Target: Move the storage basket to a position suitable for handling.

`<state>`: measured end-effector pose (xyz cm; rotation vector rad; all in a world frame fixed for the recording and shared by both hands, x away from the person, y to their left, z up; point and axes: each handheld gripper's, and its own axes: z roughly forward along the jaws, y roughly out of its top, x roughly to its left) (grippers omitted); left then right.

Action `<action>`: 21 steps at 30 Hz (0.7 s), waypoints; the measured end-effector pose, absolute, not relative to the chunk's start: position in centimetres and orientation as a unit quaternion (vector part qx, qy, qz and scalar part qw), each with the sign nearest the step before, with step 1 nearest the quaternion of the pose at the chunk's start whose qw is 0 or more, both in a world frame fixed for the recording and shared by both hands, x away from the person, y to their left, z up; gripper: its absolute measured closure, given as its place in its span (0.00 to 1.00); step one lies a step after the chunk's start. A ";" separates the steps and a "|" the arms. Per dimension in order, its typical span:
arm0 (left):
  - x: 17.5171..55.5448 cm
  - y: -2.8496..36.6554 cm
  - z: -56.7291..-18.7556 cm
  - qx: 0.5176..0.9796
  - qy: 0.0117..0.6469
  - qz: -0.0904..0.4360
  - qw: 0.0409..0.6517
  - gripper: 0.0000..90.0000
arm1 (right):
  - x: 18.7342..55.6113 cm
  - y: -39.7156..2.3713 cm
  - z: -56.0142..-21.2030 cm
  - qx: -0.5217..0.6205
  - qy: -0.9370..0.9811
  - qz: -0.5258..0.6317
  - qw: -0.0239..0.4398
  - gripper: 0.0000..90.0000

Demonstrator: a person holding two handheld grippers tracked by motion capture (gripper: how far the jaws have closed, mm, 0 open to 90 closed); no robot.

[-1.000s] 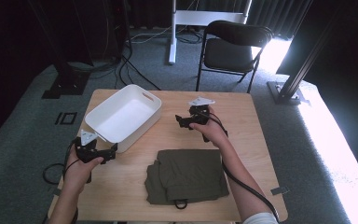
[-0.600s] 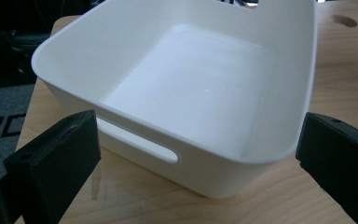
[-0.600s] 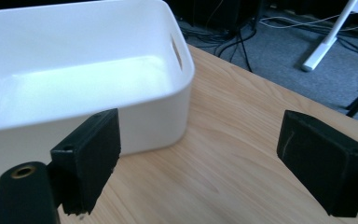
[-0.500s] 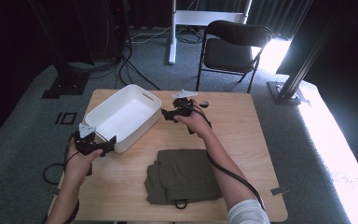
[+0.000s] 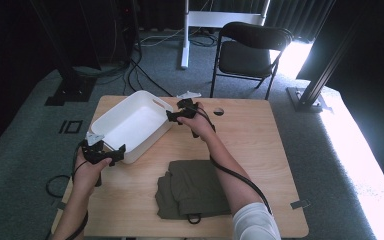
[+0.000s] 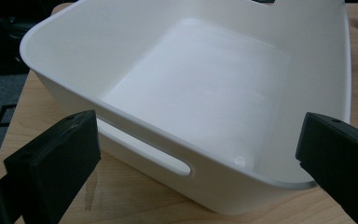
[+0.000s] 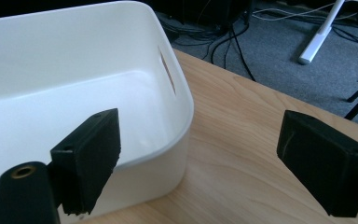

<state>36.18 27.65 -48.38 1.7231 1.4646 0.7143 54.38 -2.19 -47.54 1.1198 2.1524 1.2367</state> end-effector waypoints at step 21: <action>36.9 27.8 -49.3 0.661 0.591 0.283 0.365 0.01 | 53.2 -3.0 -47.7 0.382 0.794 0.410 0.234 0.16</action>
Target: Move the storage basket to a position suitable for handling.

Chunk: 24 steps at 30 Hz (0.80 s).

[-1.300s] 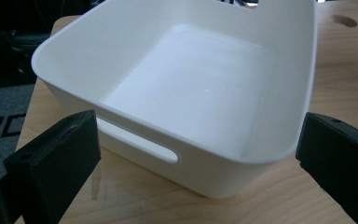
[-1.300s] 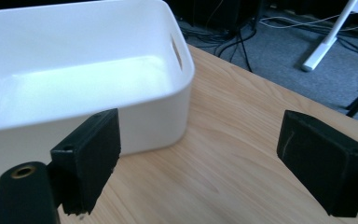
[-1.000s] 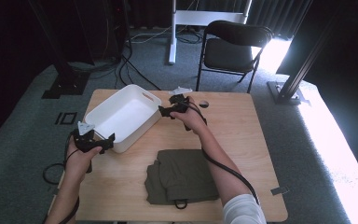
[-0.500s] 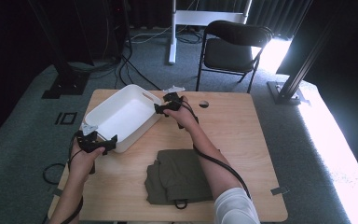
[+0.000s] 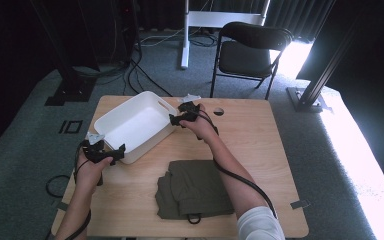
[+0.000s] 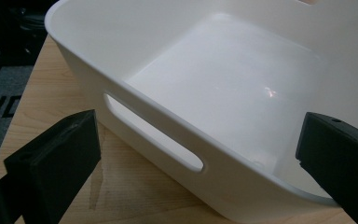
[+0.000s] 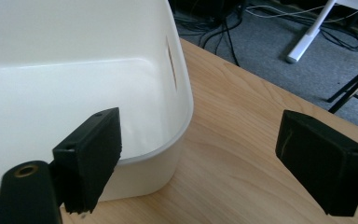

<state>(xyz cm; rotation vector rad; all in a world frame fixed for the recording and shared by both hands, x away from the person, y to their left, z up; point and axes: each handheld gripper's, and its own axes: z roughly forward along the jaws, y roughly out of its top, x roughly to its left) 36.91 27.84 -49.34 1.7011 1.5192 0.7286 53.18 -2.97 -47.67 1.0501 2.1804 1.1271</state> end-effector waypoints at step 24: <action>38.0 27.0 -50.1 0.668 0.591 0.279 0.356 0.06 | 48.3 -7.7 -49.1 0.377 0.800 0.404 0.235 0.17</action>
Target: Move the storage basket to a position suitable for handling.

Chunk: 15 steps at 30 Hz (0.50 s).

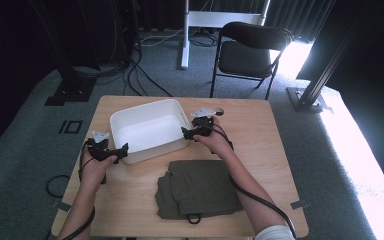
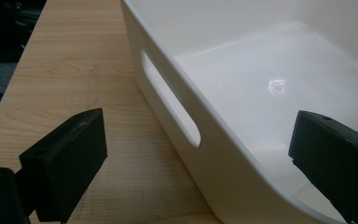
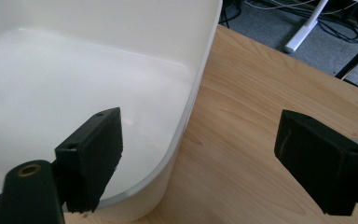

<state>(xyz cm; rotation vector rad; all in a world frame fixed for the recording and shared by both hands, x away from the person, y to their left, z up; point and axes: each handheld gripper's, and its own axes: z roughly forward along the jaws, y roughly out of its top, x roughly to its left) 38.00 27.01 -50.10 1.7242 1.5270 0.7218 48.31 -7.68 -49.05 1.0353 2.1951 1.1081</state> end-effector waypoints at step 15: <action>38.9 25.5 -50.2 0.678 0.577 0.291 0.351 0.30 | 46.2 -9.3 -48.7 0.385 0.799 0.397 0.238 0.38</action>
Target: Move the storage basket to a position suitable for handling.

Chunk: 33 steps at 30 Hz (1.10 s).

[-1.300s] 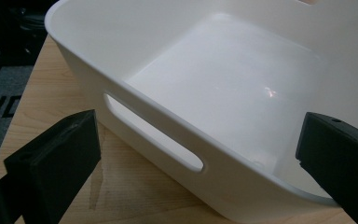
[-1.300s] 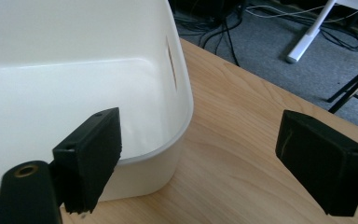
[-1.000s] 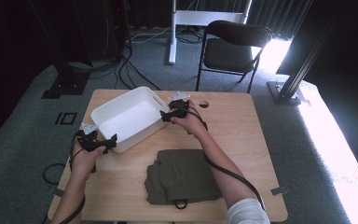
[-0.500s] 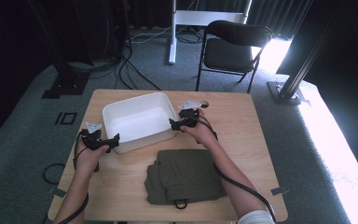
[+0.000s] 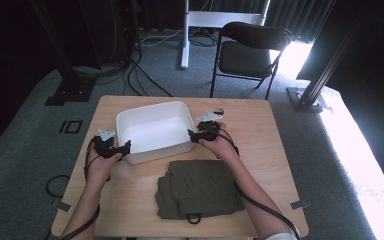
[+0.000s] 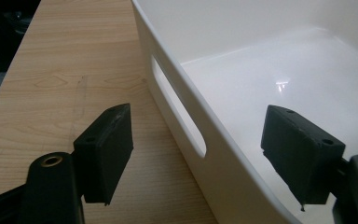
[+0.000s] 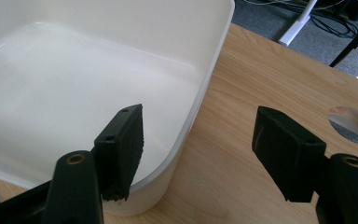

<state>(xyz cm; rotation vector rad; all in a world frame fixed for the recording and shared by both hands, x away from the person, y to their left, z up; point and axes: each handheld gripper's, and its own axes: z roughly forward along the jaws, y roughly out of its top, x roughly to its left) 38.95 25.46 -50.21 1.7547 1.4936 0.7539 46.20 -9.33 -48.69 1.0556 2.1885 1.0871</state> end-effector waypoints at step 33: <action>41.1 19.8 -50.1 0.703 0.536 0.303 0.355 0.74 | 44.5 -13.0 -48.7 0.455 0.768 0.379 0.243 0.79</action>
